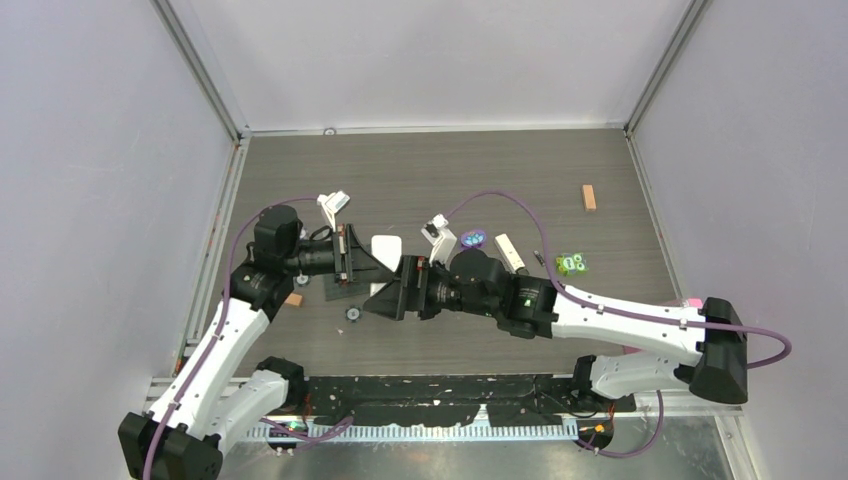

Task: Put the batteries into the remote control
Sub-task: Load the battery into the remote control.

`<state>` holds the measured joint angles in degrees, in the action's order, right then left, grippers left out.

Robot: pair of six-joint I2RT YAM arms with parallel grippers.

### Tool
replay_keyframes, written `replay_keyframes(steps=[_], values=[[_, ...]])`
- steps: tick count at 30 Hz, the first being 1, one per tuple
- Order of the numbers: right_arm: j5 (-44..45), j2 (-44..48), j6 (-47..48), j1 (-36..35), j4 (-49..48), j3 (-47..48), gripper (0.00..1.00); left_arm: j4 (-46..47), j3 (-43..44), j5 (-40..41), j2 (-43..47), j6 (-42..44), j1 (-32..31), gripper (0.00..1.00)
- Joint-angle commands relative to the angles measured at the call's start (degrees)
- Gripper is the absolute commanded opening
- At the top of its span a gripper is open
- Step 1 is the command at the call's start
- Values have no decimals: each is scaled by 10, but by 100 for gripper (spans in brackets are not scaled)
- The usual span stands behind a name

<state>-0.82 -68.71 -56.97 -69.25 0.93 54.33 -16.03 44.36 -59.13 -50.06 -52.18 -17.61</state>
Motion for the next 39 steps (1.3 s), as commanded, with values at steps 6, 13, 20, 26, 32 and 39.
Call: replay_keyframes(steps=[6, 13, 20, 26, 32, 39], values=[[-35, -10, -9, 6, -52, 4, 98, 34, -1, -7, 6, -12, -1, 0], [-55, -19, -13, 12, -69, -2, 90, 31, -1, -9, 5, -16, -1, 0], [-62, -20, -13, 17, -74, -5, 78, 25, -1, -5, 5, -16, -1, 0], [-66, -23, -14, 19, -72, -5, 70, 24, -1, -4, 5, -16, -1, 0], [-70, -24, -20, 22, -78, -11, 63, 20, -1, -4, 5, -15, -1, 0], [-81, -25, -28, 28, -93, -19, 50, 17, -2, -4, 6, -13, -1, 0]])
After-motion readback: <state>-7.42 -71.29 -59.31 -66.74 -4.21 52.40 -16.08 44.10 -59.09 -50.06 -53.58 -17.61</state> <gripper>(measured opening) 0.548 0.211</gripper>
